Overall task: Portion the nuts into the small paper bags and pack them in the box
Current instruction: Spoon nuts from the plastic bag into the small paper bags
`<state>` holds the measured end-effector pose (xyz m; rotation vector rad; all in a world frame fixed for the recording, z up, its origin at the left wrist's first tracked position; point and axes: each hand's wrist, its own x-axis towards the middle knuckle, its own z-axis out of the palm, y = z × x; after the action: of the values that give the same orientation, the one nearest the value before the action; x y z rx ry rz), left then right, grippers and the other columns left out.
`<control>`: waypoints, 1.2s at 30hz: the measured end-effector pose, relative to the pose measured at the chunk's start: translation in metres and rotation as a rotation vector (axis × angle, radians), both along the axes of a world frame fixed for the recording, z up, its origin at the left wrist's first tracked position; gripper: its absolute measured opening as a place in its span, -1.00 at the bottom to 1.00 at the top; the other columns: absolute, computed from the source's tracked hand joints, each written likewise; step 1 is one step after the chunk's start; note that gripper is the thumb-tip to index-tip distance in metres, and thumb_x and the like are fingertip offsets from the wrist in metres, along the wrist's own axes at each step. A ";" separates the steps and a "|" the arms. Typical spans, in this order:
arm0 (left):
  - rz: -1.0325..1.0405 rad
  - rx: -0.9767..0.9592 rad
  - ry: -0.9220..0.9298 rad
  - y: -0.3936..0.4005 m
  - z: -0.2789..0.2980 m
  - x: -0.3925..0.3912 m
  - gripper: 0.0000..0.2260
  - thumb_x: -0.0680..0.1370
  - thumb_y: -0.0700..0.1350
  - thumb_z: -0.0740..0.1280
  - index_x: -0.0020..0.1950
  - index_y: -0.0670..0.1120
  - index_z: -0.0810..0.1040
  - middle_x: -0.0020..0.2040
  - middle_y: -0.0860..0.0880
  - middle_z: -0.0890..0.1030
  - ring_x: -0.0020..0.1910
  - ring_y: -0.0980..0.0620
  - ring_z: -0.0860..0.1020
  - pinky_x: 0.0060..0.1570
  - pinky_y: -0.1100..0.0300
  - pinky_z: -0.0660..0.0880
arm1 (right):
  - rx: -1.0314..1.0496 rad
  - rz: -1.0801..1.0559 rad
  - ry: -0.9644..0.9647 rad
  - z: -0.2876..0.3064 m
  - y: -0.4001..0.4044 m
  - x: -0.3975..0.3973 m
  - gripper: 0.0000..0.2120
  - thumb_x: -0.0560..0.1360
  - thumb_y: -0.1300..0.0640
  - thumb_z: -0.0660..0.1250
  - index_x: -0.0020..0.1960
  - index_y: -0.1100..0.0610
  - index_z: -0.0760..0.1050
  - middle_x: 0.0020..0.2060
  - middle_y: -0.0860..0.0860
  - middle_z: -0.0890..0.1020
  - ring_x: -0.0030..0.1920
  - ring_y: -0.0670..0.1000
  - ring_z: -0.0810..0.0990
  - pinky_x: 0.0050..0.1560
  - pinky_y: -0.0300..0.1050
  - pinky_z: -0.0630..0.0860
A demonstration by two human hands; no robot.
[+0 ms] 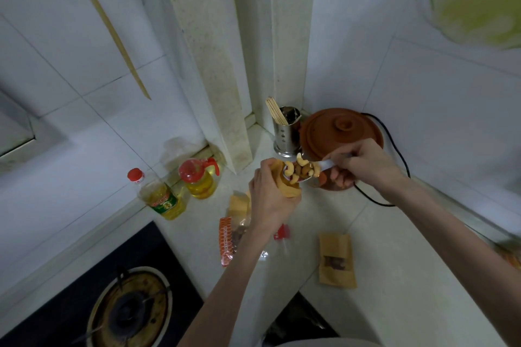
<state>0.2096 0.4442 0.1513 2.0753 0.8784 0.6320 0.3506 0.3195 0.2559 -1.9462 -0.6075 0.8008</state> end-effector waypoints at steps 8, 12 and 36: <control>-0.012 0.111 0.004 0.004 0.005 0.006 -0.31 0.26 -0.02 0.56 0.24 0.11 0.23 0.03 0.17 0.36 0.08 0.18 0.35 0.24 0.23 0.18 | -0.070 0.047 -0.196 0.016 0.007 0.001 -0.78 0.55 0.29 0.23 -0.16 0.19 0.64 -0.51 0.05 0.64 -0.55 -0.07 0.57 -0.53 -0.32 0.45; -0.007 0.137 -0.015 0.005 0.009 0.008 -0.31 0.25 -0.02 0.55 0.23 0.11 0.22 0.03 0.17 0.37 0.07 0.15 0.38 0.25 0.23 0.19 | -0.077 0.079 -0.304 0.026 0.012 -0.004 -0.79 0.54 0.30 0.23 -0.14 0.20 0.63 -0.55 0.01 0.62 -0.58 -0.10 0.56 -0.55 -0.36 0.44; -0.022 -0.090 -0.141 0.005 0.023 -0.005 -0.38 0.30 -0.04 0.51 0.22 0.19 0.26 0.09 0.11 0.45 0.11 0.03 0.50 0.13 -0.09 0.53 | 0.080 0.233 -0.988 0.043 0.016 -0.036 -0.84 0.45 0.34 0.28 -0.16 0.23 0.64 -0.38 0.15 0.65 -0.43 0.06 0.52 -0.42 -0.07 0.43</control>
<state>0.2049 0.4496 0.1743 1.9325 0.7886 0.7055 0.3144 0.3352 0.2987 -2.1435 -1.4293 -0.1301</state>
